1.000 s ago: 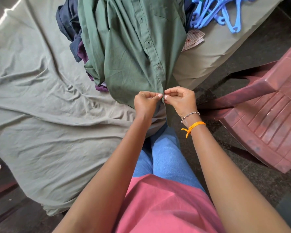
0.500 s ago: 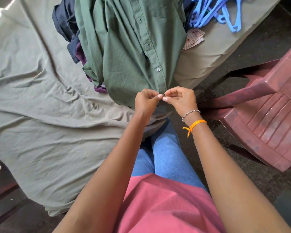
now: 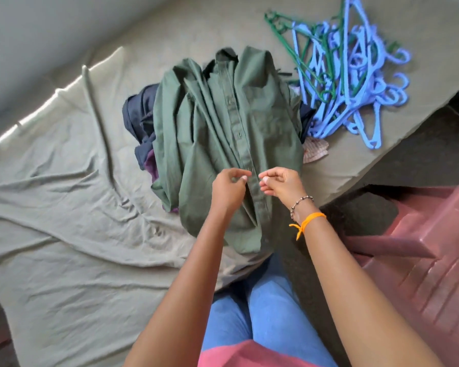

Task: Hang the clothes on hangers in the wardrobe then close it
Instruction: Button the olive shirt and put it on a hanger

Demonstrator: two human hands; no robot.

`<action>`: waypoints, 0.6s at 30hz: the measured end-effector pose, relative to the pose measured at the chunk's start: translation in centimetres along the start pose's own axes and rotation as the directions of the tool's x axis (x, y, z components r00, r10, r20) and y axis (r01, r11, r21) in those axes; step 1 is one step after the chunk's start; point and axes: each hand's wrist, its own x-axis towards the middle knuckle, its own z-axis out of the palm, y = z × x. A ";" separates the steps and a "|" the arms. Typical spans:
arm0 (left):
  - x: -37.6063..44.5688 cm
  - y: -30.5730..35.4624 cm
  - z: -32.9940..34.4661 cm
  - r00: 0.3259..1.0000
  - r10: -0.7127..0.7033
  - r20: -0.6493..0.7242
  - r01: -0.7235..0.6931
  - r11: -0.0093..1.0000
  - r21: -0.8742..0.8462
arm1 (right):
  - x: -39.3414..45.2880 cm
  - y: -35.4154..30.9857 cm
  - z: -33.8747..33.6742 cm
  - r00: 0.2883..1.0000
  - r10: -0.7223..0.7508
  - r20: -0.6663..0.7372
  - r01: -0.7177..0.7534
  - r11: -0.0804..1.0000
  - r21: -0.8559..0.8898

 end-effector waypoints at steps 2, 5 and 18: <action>2.8 2.2 -0.4 0.999 0.012 -0.044 -0.013 1.000 -0.019 | 2.8 -2.7 -0.2 0.999 -0.043 0.005 0.043 0.999 -0.023; 7.0 5.4 -0.5 0.992 0.038 -0.120 -0.038 0.999 0.004 | 7.3 -6.3 -1.0 0.992 -0.120 -0.045 0.119 0.993 -0.012; 19.7 11.4 4.8 0.988 0.142 -0.058 -0.099 0.879 0.466 | 32.5 -10.2 -12.6 0.898 -0.341 -0.278 0.026 0.671 -0.741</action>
